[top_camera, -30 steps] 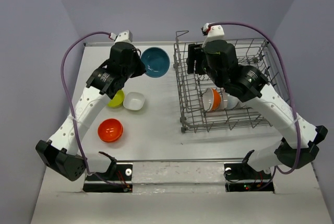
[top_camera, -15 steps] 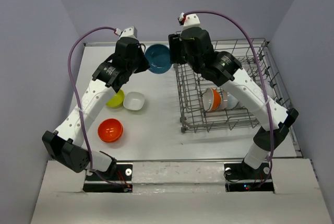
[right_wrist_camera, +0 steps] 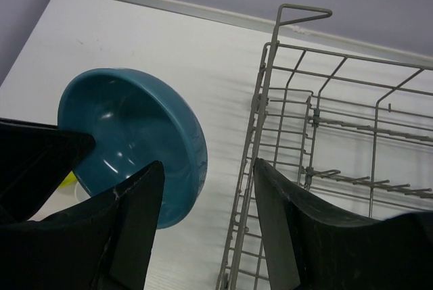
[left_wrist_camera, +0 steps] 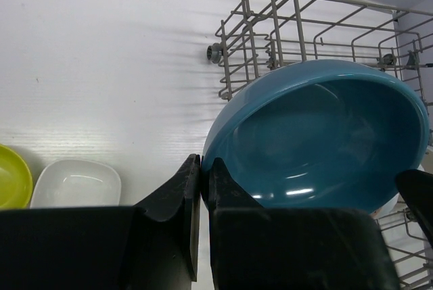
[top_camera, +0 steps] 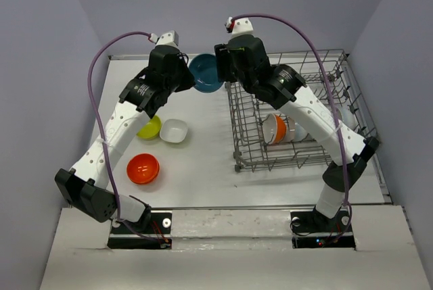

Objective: Load the bowls into the dish rack
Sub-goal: Pass from the left arm to the right

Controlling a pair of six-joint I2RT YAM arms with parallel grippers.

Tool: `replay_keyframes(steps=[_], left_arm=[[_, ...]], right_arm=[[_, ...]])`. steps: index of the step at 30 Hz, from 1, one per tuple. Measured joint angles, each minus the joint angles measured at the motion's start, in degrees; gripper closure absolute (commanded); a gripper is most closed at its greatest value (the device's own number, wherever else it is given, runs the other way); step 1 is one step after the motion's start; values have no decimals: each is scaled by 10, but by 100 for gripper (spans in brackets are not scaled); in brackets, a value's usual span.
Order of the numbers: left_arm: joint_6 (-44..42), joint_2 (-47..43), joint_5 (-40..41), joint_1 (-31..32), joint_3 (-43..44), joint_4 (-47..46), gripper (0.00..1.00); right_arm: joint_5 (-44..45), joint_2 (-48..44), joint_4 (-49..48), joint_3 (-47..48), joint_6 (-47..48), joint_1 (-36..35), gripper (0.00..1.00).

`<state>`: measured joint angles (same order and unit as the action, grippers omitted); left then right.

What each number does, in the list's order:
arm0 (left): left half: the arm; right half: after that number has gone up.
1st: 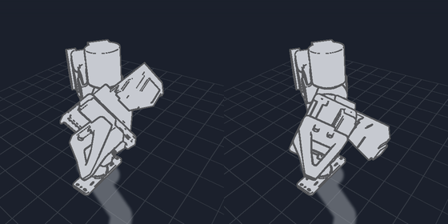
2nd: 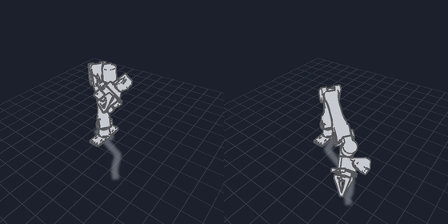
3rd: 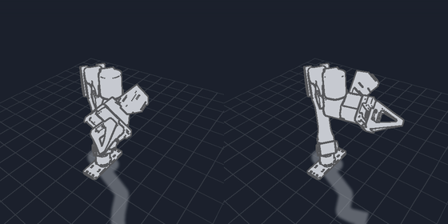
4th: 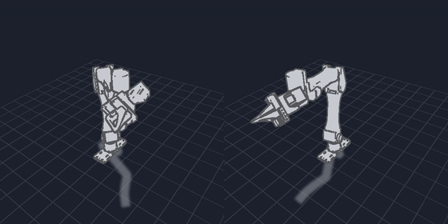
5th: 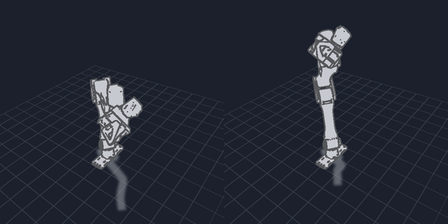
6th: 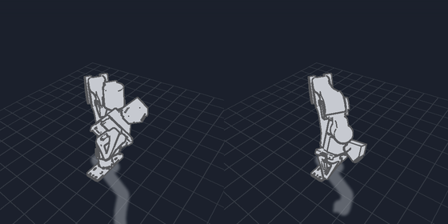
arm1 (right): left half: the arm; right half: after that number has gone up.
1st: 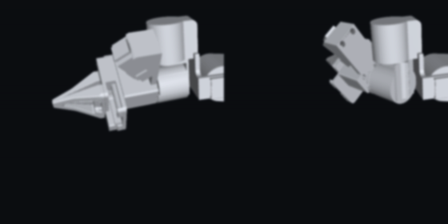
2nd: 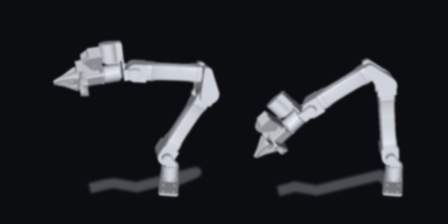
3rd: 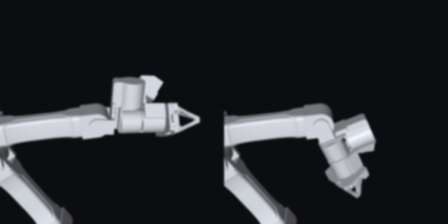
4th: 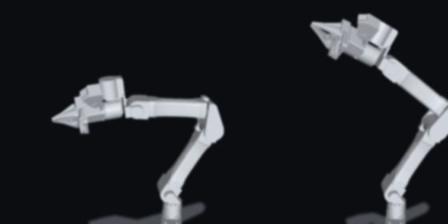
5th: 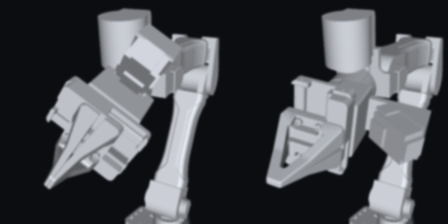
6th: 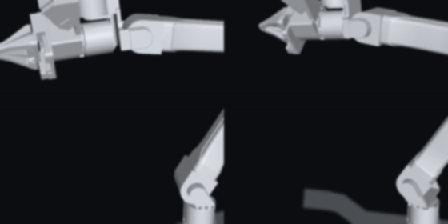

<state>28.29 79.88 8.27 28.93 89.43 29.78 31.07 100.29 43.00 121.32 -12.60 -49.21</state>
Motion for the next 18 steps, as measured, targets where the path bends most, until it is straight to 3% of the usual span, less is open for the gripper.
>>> replay_keyframes(steps=[18], left_arm=[[-3, 0, -7, 6, 0, 0, 100]], right_arm=[[8, 33, 4, 20, 8, 0, 52]])
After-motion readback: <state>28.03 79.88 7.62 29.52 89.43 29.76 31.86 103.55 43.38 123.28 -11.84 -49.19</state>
